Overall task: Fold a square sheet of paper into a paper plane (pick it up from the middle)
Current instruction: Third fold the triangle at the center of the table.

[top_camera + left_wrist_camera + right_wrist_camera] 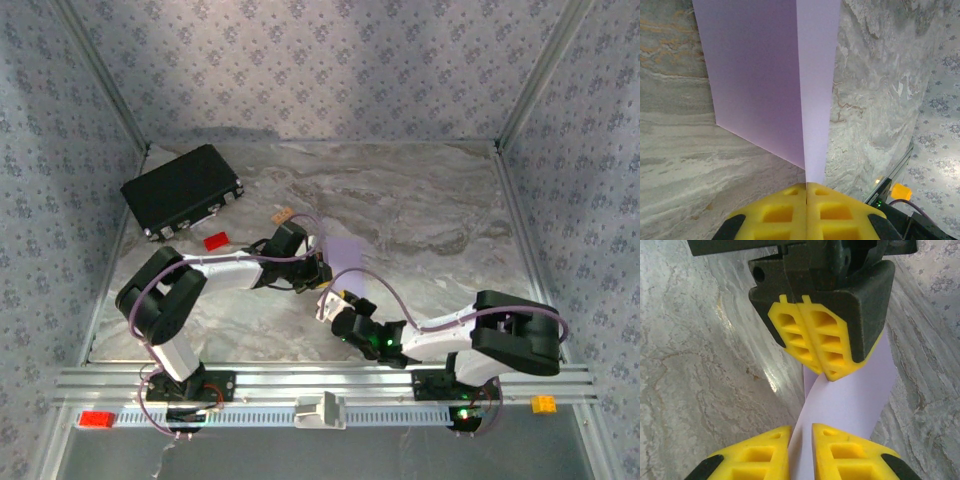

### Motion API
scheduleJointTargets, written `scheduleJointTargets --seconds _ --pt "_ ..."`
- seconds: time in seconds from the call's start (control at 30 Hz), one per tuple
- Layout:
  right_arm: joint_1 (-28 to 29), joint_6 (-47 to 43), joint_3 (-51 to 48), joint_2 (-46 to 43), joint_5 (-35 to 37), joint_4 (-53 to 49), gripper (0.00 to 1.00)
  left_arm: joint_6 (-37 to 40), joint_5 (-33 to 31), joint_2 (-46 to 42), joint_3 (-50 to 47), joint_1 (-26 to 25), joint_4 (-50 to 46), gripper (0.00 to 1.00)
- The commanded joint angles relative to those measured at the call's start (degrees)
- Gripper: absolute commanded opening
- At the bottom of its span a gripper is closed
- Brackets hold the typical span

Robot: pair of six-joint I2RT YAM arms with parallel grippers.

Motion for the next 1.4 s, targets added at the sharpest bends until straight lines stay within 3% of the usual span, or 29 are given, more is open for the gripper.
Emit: scheduleJointTargets --seconds 0.0,0.33,0.5,0.57,0.8,1.37 --pt "0.4 1.1 -0.7 -1.1 1.5 -0.6 0.17 0.2 -0.2 -1.1 0.2 0.5 0.1 0.0" --pt "0.0 1.6 -0.3 -1.2 0.6 -1.6 0.07 0.5 -0.4 -1.3 0.2 0.6 -0.5 0.0" --pt "-0.7 3.2 0.4 -1.7 -1.7 -3.4 0.04 0.9 -1.2 -1.8 0.3 0.7 -1.7 0.09" --pt "-1.3 4.3 0.7 -2.2 -3.6 -4.3 0.03 1.5 -2.1 -2.3 0.5 0.9 -3.0 0.17" --pt "-5.8 9.4 0.6 -6.1 -16.6 -8.7 0.03 4.9 -8.0 -6.5 1.3 1.9 -10.4 0.44" --pt "-20.6 21.7 1.6 -11.2 -48.7 -10.4 0.04 8.5 -10.9 -9.7 3.3 3.1 -14.6 0.46"
